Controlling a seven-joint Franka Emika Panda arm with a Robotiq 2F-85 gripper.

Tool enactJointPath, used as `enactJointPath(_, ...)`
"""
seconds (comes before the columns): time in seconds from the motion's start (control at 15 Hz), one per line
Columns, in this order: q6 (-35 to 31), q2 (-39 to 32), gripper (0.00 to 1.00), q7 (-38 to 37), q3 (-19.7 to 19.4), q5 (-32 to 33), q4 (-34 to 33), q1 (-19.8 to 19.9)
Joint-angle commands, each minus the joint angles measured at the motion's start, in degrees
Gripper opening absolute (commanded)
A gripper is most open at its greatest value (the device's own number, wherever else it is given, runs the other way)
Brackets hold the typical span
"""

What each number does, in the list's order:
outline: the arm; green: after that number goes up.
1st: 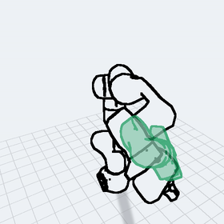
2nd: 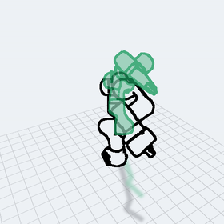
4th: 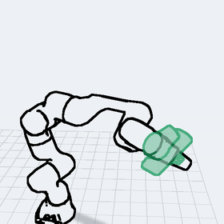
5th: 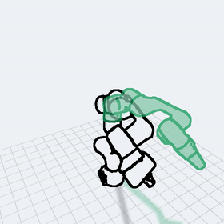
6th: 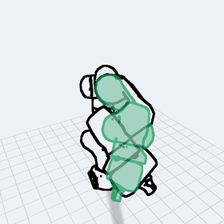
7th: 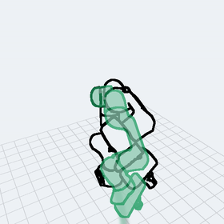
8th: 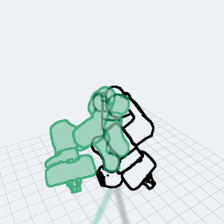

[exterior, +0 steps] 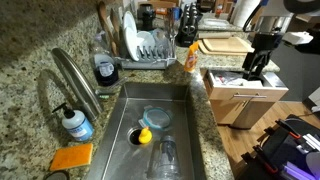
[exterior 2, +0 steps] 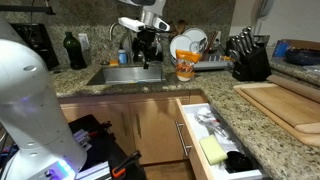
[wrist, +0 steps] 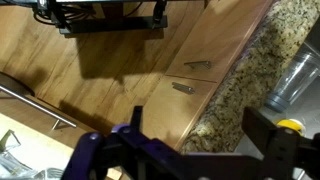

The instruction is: Put the orange packet in the open drawer, remove the yellow sponge from the open drawer and use it to wipe the counter

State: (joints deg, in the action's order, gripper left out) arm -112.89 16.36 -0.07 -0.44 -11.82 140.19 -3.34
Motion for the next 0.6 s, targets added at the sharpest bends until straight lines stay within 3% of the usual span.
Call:
enactJointPath(0.0,0.1,0.0,1.0,0.1,0.5,-0.1,-0.1,0.5)
enactJointPath(0.27,0.1,0.0,1.0,0.1,0.5,-0.1,-0.1,0.5)
enactJointPath(0.4,-8.6,-6.9,1.0,-4.6,0.3,-1.3,-5.0,1.7)
enactJointPath(0.53,-14.0,-9.1,1.0,-8.1,0.2,-1.4,-8.4,2.2)
